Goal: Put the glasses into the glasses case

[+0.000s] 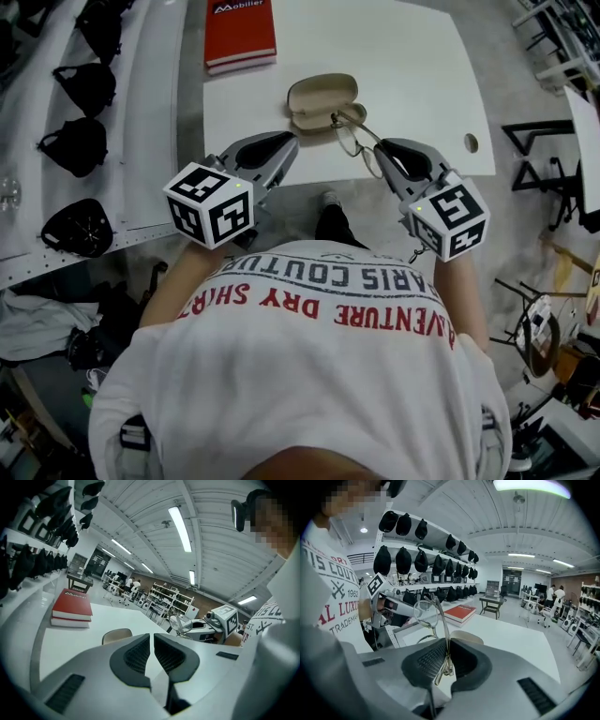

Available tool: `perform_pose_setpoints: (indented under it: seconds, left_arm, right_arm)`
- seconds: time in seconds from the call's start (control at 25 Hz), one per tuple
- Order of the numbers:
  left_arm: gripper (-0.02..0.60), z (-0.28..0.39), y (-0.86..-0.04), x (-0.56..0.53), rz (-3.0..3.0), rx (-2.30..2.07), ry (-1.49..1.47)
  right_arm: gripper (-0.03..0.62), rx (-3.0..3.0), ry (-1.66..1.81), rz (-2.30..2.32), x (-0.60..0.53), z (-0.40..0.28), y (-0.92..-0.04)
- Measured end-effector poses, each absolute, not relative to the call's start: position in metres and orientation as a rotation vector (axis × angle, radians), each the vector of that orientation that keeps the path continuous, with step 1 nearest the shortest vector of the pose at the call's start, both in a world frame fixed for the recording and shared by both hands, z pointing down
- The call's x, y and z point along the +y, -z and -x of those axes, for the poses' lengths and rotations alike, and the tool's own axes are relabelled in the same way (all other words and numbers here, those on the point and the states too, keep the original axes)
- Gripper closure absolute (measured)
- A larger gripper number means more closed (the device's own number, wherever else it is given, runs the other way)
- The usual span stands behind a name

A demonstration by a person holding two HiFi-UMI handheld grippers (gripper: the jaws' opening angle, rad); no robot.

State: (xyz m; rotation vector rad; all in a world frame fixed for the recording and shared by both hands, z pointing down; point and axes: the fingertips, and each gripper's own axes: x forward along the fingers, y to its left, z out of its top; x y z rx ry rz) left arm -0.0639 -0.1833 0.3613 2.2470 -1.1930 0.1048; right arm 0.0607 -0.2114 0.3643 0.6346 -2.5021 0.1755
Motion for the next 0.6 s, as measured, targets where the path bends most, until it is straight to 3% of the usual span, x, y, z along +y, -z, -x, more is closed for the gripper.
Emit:
perform_pose_setpoints:
  seconds: [0.6]
  left_arm:
    - [0.534, 0.085, -0.380, -0.231, -2.063, -1.371, -0.075]
  right_arm:
    - [0.554, -2.452, -0.022, -0.294, -0.279, -0.031, -0.385]
